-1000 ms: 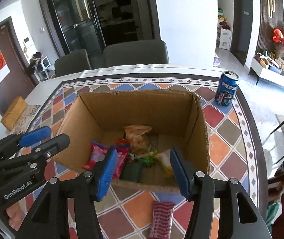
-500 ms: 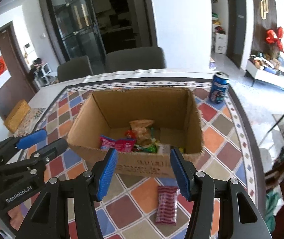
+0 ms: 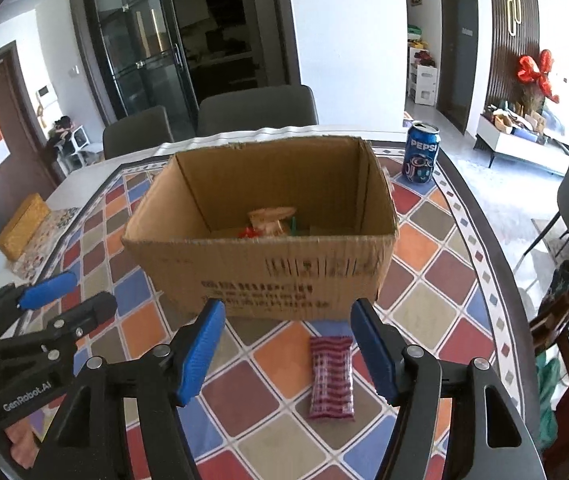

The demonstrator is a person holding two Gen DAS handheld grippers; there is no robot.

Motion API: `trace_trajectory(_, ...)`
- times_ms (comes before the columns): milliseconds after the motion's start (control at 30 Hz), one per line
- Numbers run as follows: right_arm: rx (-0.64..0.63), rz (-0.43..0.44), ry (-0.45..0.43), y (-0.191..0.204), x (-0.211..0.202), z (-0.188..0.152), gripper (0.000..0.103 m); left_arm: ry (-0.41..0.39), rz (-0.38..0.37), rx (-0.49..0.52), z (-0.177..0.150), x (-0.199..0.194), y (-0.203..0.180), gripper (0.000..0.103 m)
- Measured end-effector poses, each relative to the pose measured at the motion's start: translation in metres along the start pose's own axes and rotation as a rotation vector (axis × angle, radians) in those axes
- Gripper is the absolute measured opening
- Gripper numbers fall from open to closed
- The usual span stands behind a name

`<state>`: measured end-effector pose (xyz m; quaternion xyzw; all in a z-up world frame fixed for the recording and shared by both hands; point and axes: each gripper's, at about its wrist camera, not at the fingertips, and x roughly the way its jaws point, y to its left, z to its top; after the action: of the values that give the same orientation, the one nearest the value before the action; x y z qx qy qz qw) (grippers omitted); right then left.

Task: Organize snacks
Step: 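Withdraw both grippers toward the gold candies and striped wafer bar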

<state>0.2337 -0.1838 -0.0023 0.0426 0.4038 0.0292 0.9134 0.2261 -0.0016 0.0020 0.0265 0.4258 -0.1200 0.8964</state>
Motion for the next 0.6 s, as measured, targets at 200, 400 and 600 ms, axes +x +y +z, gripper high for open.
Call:
trace_trajectory(200,0.0,-0.023,0.036,-0.002,0.014,-0.019,0.066,0.048,0.016,0.007,-0.018,0.017,0.001,0.061)
trace_trajectory(400,0.018,-0.029,0.097,-0.009,0.037,-0.036,0.066,0.091,0.021,0.016,-0.027,0.038,0.001,0.061)
trace_trajectory(600,0.039,-0.043,0.163,-0.017,0.062,-0.048,0.066,0.127,0.029,0.038,-0.035,0.06,0.002,0.061)
